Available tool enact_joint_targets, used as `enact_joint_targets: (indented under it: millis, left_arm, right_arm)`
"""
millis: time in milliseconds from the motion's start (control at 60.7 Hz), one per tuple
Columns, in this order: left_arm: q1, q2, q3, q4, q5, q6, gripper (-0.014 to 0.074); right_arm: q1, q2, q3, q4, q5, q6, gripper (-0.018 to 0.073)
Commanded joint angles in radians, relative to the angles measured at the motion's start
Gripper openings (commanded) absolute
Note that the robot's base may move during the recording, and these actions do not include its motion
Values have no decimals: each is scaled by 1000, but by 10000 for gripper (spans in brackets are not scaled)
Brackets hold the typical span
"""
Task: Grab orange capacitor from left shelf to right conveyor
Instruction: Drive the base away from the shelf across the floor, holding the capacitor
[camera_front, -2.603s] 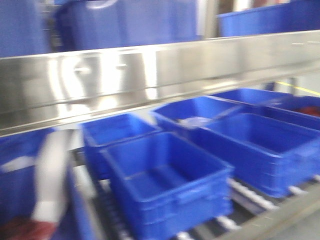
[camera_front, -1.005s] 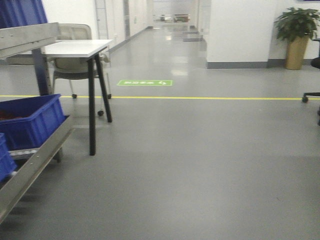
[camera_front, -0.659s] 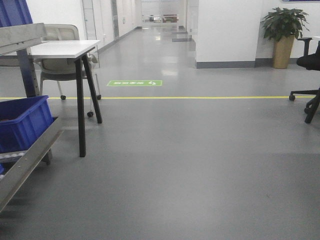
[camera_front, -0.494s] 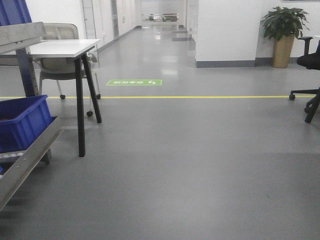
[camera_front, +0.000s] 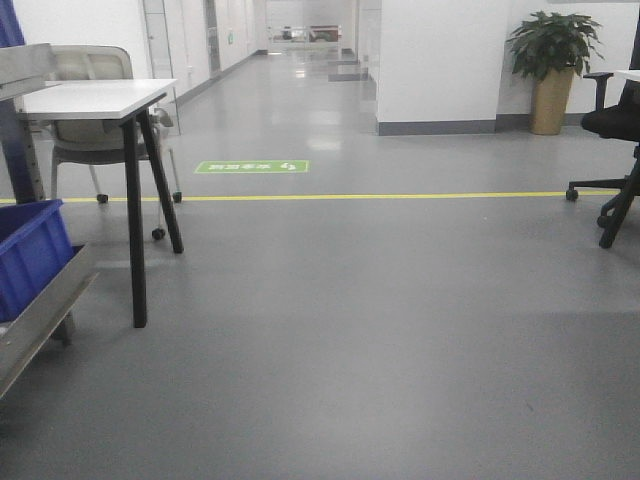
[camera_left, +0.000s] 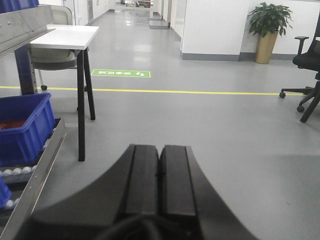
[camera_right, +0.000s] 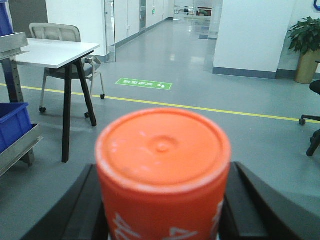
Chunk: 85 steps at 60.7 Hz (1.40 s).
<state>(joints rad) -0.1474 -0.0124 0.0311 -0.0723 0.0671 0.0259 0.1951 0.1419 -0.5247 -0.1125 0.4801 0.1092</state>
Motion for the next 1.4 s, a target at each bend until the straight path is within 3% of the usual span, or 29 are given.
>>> enact_joint_targets:
  millis: [0, 1384]
  left_arm:
    - [-2, -12, -5, -2, -92, -1, -127]
    - [-2, -11, -5, -2, -92, -1, -127]
  right_arm:
    - [0, 13, -28, -15, -89, -8, 55]
    - [0, 13, -28, -15, -89, -8, 55]
